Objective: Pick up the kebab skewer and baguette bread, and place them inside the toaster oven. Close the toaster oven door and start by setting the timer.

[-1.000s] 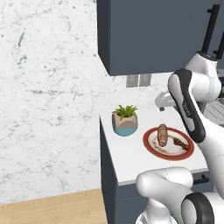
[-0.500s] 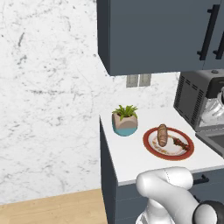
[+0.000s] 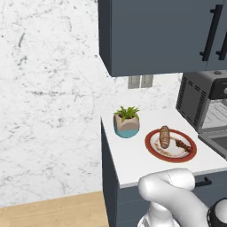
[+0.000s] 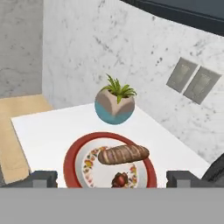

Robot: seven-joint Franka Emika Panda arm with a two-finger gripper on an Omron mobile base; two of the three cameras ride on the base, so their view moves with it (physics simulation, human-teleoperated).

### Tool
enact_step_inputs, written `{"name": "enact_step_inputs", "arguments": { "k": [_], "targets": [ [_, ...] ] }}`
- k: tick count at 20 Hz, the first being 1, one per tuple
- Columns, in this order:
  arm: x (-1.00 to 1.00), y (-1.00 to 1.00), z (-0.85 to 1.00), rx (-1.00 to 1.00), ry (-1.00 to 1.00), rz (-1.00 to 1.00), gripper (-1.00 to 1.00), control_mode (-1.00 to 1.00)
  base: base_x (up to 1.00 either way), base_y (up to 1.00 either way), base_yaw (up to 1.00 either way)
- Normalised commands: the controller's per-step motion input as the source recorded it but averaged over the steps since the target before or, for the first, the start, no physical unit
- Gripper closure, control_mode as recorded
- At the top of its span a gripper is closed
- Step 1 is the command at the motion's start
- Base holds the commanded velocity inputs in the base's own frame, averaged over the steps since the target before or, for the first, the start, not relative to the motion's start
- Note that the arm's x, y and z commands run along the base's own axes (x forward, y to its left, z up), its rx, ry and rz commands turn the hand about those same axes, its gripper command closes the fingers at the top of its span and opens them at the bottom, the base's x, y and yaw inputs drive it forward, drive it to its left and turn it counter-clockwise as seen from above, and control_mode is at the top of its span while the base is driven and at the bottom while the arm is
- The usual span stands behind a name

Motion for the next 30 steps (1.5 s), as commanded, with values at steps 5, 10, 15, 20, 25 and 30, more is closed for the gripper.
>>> {"name": "enact_step_inputs", "arguments": {
  "k": [5, 10, 15, 20, 25, 30],
  "targets": [
    [0.33, -1.00, -0.14, -0.03, -0.12, 0.09, -1.00, -1.00, 0.00, 0.00, 0.00],
    [0.83, -0.68, -0.16, 0.00, 0.00, 0.00, -1.00, -1.00, 0.00, 0.00, 0.00],
    [0.43, -0.45, -0.49, -0.01, 0.00, -0.01, -1.00, -1.00, 0.00, 0.00, 0.00],
    [0.40, -0.30, -0.70, 0.00, 0.00, -0.06, -1.00, -1.00, 0.00, 0.00, 0.00],
    [0.56, -0.61, -0.20, 0.00, 0.00, -0.12, -1.00, -1.00, 0.00, 0.00, 0.00],
    [0.43, -0.34, -0.16, 0.00, -0.03, -0.11, -1.00, -1.00, 0.00, 0.00, 0.00]
  ]
}}
